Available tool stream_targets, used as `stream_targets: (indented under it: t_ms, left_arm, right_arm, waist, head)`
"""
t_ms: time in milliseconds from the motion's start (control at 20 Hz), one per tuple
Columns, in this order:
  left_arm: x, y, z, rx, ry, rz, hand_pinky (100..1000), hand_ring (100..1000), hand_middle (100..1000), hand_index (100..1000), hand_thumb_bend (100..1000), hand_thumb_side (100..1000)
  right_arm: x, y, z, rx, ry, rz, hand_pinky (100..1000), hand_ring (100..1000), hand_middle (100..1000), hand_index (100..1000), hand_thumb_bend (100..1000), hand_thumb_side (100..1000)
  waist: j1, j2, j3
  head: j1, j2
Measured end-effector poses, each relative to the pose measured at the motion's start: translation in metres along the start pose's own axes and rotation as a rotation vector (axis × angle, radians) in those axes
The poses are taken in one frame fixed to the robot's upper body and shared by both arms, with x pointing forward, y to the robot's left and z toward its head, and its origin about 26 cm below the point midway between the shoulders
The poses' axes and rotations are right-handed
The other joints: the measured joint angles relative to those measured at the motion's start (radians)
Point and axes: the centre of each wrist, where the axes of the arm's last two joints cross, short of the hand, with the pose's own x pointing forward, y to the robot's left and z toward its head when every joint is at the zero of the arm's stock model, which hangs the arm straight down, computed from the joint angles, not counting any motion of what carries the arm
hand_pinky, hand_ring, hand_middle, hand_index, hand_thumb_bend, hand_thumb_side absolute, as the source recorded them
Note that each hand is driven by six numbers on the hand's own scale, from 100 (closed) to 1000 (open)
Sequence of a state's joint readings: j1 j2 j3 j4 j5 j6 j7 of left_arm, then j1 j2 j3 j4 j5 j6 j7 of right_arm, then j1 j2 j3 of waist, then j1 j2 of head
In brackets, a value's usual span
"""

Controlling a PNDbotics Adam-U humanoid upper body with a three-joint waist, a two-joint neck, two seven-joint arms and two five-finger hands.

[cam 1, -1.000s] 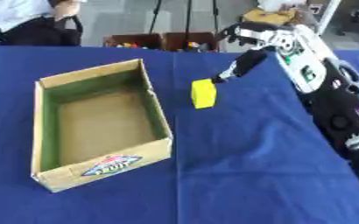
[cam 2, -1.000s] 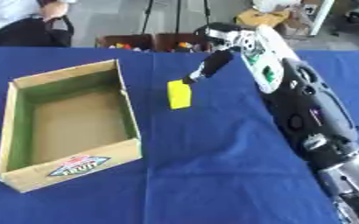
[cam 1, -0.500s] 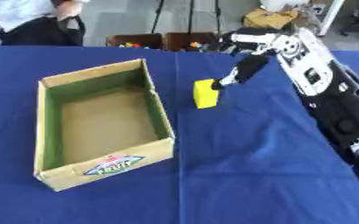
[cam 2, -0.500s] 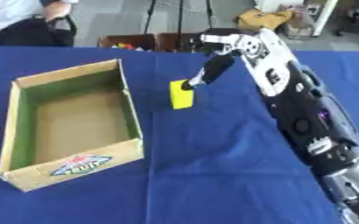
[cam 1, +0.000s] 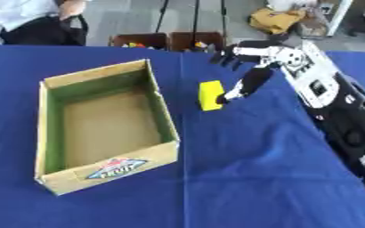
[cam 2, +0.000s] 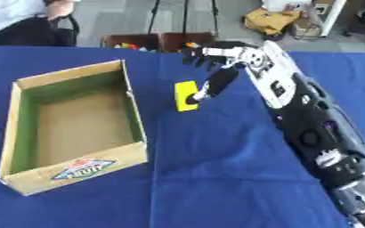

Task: Pick up objects on the table and place them in the box.

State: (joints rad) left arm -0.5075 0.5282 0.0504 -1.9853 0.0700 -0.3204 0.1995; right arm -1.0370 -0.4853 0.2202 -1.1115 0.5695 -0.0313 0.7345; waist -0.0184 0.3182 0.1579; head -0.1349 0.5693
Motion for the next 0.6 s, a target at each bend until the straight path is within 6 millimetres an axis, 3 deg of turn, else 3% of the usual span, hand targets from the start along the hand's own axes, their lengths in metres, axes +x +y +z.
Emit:
stream_targets:
  t_ms: [500, 600]
  left_arm:
    - [0.0005, -0.0011, -0.0017, -0.002, -0.006, 0.005, 748, 923, 906, 968, 100, 1000]
    - [0.0008, -0.0012, -0.0028, -0.002, -0.01, 0.006, 748, 923, 906, 968, 100, 1000]
  right_arm:
    - [-0.002, 0.0023, -0.0014, 0.043, 0.005, 0.003, 862, 936, 907, 937, 532, 256]
    - [-0.0014, 0.0011, -0.0013, 0.02, 0.007, 0.01, 865, 937, 910, 941, 491, 287]
  waist:
    - [-0.005, 0.01, 0.012]
    - [-0.007, 0.015, 0.018]
  head:
    - [-0.009, 0.0]
    - [-0.012, 0.0]
